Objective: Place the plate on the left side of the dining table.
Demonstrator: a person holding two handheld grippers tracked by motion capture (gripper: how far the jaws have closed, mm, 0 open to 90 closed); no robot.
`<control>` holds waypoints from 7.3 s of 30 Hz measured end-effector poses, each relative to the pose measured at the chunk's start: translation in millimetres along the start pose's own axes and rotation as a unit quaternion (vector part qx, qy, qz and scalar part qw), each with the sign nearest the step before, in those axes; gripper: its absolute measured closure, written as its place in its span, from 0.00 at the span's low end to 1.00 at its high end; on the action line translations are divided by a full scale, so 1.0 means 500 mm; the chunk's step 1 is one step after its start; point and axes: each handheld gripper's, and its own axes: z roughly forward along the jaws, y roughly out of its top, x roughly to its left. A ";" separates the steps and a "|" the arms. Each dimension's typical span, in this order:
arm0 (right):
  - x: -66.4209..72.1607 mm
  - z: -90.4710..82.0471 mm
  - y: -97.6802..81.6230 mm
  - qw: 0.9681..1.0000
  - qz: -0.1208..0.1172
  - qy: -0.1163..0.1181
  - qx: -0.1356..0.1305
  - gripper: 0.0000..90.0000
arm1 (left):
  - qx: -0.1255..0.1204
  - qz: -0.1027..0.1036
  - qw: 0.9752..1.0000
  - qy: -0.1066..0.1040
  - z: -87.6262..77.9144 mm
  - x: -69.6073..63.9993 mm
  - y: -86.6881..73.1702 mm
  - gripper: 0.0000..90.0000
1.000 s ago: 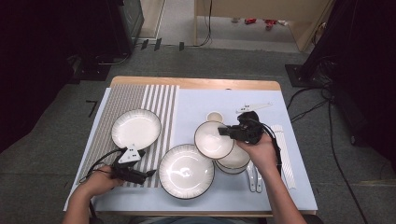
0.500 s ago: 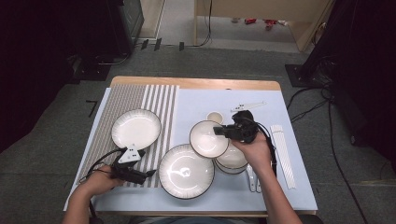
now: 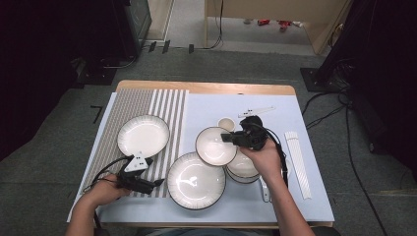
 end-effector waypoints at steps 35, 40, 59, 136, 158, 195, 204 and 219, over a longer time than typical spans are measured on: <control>0.055 0.060 0.023 1.000 -0.004 0.005 0.012 0.92 | 0.001 0.000 1.000 0.000 0.000 0.000 0.000 0.18; 0.060 0.070 0.027 1.000 -0.003 0.009 0.013 0.92 | 0.000 -0.001 1.000 0.000 0.000 0.000 0.000 0.18; 0.080 0.098 0.047 1.000 -0.004 0.014 0.024 0.92 | -0.001 -0.001 1.000 0.000 0.001 -0.001 0.000 0.18; 0.092 0.195 0.097 1.000 0.012 0.003 0.026 0.92 | 0.000 -0.001 1.000 -0.001 0.000 0.000 0.000 0.18; 0.096 0.227 0.115 0.999 0.014 -0.005 0.038 0.92 | 0.000 -0.002 1.000 -0.001 0.000 0.001 0.000 0.18; 0.100 0.285 0.135 0.999 0.026 -0.022 0.040 0.92 | 0.001 -0.001 1.000 -0.001 0.001 0.000 0.000 0.17; 0.100 0.305 0.137 0.999 0.023 -0.021 0.037 0.92 | 0.002 0.001 1.000 -0.002 0.000 0.000 0.001 0.17; 0.104 0.328 0.140 0.999 0.021 -0.014 0.036 0.92 | 0.002 0.001 1.000 -0.001 0.000 0.000 0.001 0.17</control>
